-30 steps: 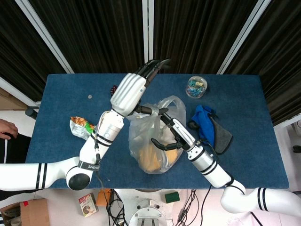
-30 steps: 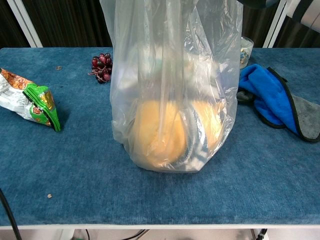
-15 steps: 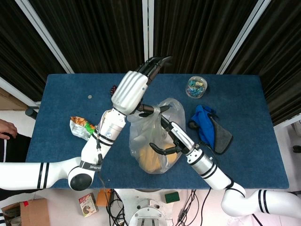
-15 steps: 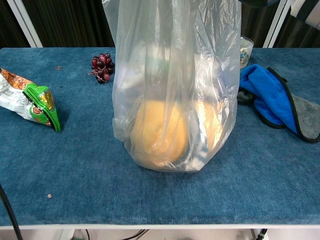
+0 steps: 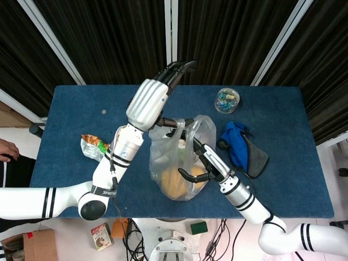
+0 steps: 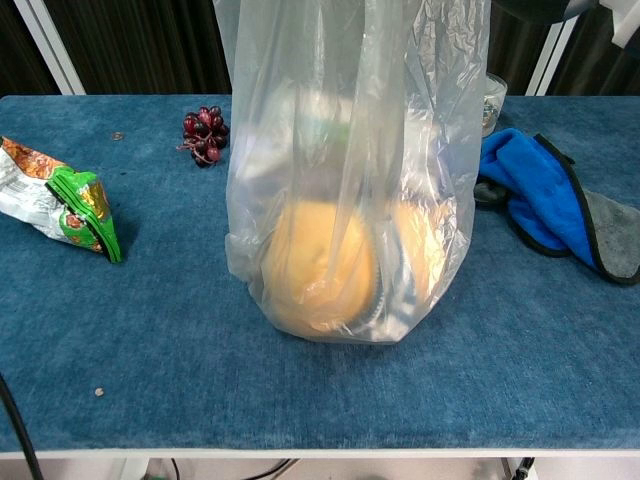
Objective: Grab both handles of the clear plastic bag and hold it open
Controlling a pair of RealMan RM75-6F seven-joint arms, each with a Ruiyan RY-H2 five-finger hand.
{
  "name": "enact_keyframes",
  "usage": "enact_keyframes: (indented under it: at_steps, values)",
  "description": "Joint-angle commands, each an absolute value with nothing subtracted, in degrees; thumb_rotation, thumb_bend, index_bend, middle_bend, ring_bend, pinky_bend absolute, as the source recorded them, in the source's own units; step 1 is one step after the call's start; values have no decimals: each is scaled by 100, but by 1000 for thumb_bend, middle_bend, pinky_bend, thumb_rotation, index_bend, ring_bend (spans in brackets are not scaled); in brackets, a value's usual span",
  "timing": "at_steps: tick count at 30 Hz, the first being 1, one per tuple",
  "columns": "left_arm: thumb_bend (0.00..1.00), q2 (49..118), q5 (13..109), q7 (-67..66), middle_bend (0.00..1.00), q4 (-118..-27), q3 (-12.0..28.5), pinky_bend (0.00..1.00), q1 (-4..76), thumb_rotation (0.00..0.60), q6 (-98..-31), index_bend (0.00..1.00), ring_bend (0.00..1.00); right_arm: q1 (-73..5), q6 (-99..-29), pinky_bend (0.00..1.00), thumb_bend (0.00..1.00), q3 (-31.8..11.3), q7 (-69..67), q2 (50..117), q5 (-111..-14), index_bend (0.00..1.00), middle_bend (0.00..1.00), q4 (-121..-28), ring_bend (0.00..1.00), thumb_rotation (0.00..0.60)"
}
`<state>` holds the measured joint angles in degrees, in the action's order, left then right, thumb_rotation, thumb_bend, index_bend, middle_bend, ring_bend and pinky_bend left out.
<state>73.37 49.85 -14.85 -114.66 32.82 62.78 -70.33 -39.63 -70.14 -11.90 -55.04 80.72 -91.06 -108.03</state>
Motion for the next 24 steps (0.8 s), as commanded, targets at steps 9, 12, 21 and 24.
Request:
enact_keyframes:
  at_steps: [9,12,21,24]
  values:
    - [0,7484,4938,-1651,193,-11564,3242,211,6422,579,-7073,68,99,-4197,-6690,45,400,-1463,-5401,8116,-8729,94,110,-10807,29,600]
    - [0,7494,4887,-1709,193,-11568,3255,211,6457,581,-7089,69,99,-4251,-6609,45,400,-1515,-5329,8115,-8665,93,109,-10820,24,600]
    - [0,7426,4645,-1895,193,-11642,3293,210,6536,578,-7081,70,99,-4324,-6571,30,401,-1588,-5154,8137,-8669,89,114,-10861,0,600]
    - [0,7421,4637,-1937,193,-11695,3272,210,6557,574,-7080,70,99,-4363,-6551,23,400,-1646,-5082,8143,-8636,90,111,-10862,0,600]
